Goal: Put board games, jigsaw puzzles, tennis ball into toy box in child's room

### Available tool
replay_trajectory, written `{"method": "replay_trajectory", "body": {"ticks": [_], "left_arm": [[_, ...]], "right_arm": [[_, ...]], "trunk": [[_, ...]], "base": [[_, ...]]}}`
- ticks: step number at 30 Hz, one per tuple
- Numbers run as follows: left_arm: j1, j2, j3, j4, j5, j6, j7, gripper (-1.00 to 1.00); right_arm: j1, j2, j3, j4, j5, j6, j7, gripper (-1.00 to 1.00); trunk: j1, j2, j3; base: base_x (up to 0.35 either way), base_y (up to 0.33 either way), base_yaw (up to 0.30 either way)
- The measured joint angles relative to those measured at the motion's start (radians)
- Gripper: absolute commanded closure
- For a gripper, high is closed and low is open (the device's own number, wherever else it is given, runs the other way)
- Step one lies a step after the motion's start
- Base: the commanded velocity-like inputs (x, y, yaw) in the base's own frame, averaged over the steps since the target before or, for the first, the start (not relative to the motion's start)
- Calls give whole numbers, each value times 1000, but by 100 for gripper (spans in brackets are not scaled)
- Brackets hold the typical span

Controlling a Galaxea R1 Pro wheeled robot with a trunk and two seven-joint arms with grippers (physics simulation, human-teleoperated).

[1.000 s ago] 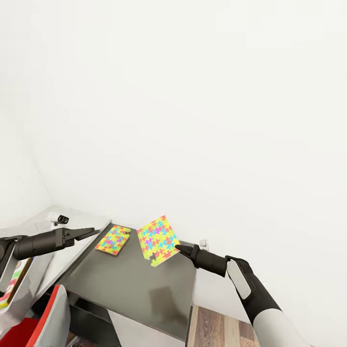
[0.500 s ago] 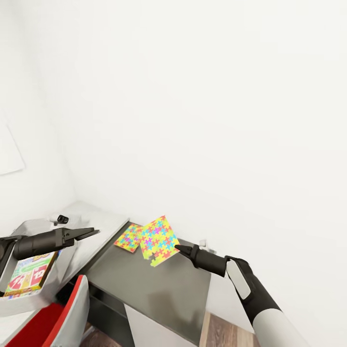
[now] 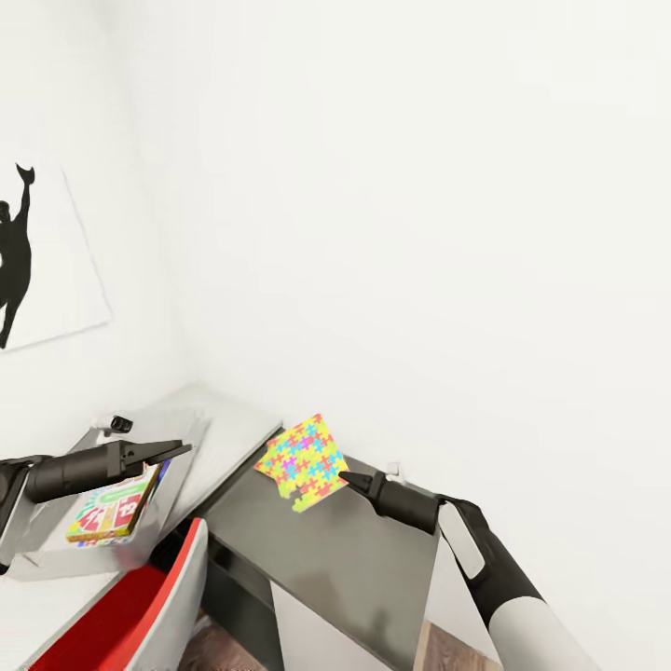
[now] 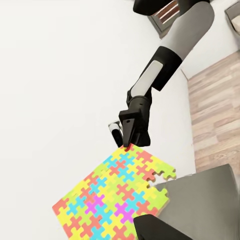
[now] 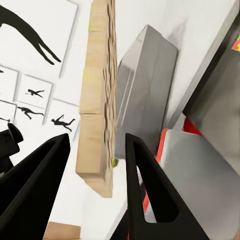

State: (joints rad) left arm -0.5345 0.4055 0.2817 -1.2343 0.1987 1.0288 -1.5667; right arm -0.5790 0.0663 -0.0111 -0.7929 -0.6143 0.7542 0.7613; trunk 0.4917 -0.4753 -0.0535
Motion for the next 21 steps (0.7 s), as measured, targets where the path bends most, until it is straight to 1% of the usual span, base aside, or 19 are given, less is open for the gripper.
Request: {"method": "replay_trajectory", "body": {"ticks": [11,15,21], "left_arm": [[0,1,1,1,-1,-1,0,-100],[-1,1,2,0,0,-1,0,-100],[-1,2,5,0,0,-1,0,-100]], "right_arm": [[0,-1,0,0,1,0,0,100],[-1,3,1,0,2,-2,-1,100],[-1,0,0,0,1,-1,0,100]], "trunk": [[-42,76,44],[-42,76,48],[-42,76,53]], "base": [[0,0,244],[0,0,244],[0,0,244]]}}
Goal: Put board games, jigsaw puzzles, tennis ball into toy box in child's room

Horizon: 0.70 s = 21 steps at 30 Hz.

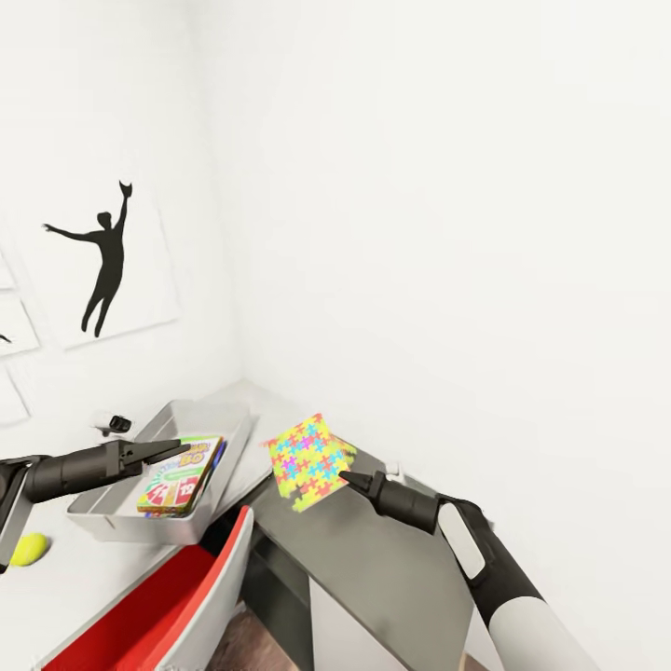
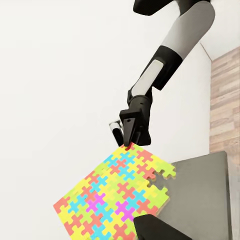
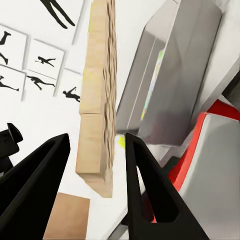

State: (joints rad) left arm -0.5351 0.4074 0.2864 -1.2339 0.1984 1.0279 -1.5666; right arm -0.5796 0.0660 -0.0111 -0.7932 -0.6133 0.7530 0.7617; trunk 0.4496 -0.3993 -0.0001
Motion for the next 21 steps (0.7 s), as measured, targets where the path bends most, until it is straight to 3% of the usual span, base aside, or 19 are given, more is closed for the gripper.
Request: {"method": "replay_trajectory", "body": {"ticks": [7,13,21], "left_arm": [[0,0,3,0,-2,0,0,-100],[0,0,4,0,-1,0,0,-100],[0,0,4,0,-1,0,0,-100]], "right_arm": [[2,-2,-2,-1,0,0,0,100],[13,-6,0,-91,-3,3,1,100],[14,-7,0,-112,0,3,-2,100]], "trunk": [[0,0,4],[0,0,5],[0,0,5]], "base": [[0,0,209],[0,0,24],[0,0,1]]}}
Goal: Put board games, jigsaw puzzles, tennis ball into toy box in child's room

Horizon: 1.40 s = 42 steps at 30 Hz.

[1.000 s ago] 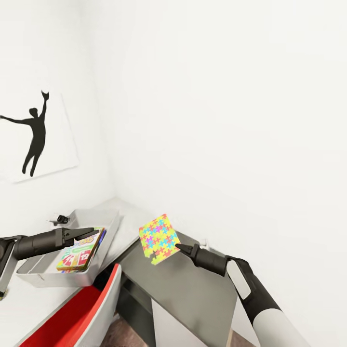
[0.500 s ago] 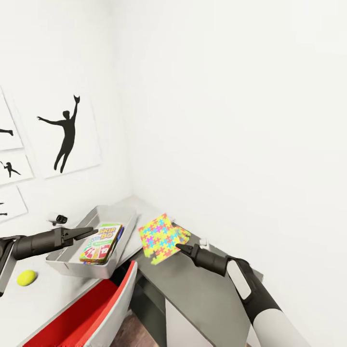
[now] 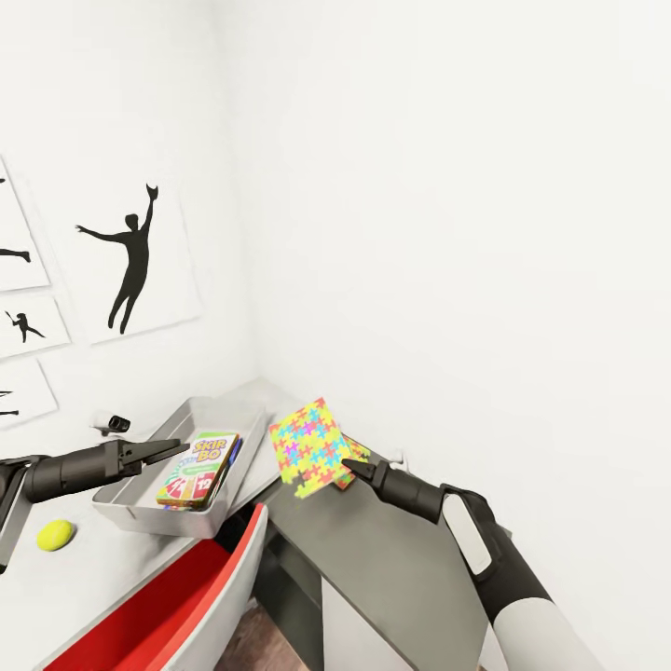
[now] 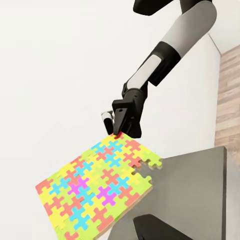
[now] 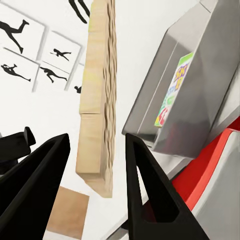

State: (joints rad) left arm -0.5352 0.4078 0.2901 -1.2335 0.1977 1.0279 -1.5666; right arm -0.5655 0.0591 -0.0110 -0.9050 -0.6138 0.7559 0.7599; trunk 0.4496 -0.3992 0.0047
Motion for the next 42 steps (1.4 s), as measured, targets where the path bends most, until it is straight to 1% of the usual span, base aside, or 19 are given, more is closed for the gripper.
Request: {"method": "replay_trajectory", "body": {"ticks": [8,17,35,42], "left_arm": [[0,2,2,1,2,-1,0,-100],[0,2,2,2,2,-2,0,-100],[0,2,3,5,1,-4,0,-100],[0,2,3,5,1,-4,0,-100]], "right_arm": [[1,5,2,-5,2,-4,-3,100],[1,7,3,-5,2,-5,-6,100],[0,1,2,-5,3,-5,0,100],[1,0,2,-5,2,-5,2,100]], "trunk": [[0,0,0],[0,0,1],[0,0,1],[0,0,0]], "base": [[0,0,53],[0,0,276],[0,0,292],[0,0,88]]}}
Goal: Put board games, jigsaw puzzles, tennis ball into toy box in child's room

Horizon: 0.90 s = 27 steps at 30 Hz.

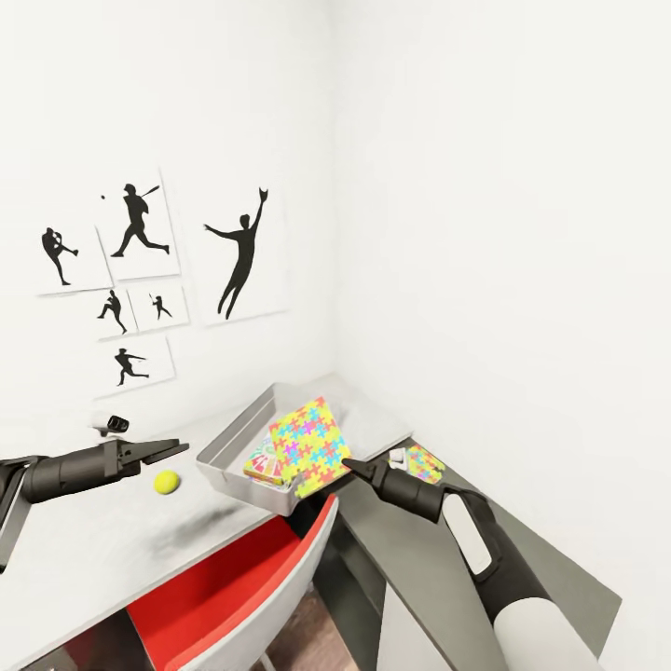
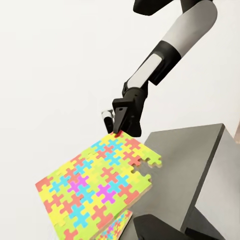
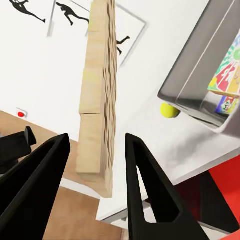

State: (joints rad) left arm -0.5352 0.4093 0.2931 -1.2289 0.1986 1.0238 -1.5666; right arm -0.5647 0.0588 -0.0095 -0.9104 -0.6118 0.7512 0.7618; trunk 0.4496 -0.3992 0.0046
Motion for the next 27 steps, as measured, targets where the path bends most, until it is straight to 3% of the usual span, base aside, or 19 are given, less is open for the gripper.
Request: {"method": "replay_trajectory", "body": {"ticks": [27], "left_arm": [[0,4,0,1,0,-1,0,-100]], "right_arm": [[0,2,0,-1,-2,3,-3,100]], "trunk": [[0,0,0]], "base": [[57,37,1]]}}
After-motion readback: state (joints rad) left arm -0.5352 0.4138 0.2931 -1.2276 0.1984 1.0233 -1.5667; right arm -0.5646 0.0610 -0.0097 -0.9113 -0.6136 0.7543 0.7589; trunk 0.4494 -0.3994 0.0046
